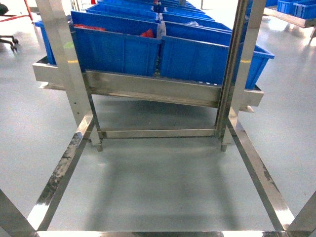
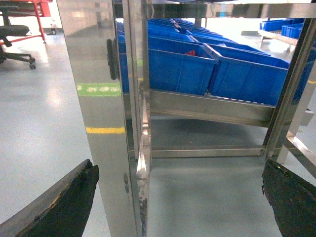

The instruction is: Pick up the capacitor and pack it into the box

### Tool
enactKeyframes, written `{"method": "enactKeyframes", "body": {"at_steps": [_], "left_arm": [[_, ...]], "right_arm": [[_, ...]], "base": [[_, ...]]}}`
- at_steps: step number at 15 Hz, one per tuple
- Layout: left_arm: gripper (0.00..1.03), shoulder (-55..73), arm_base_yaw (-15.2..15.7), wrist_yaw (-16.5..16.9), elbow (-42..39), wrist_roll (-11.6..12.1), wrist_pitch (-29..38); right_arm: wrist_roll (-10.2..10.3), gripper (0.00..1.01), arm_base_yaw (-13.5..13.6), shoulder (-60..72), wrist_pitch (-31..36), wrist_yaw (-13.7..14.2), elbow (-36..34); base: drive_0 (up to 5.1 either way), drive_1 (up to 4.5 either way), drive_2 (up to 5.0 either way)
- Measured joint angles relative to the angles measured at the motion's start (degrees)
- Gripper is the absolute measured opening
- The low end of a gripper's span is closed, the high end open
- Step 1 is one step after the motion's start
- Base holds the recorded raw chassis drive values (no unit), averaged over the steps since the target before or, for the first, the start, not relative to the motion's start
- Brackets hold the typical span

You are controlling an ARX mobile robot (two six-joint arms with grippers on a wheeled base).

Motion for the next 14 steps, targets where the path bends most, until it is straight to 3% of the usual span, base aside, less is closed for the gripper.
{"method": "enactKeyframes", "body": {"at_steps": [14], "left_arm": [[0.98,0.00,0.00,-0.04,0.00,-0.02,-0.17]], "right_arm": [[-0.02,0.98,0.00,0.00,-0.11,0.09,0.00]], "base": [[0.0,0.00,0.0]]}}
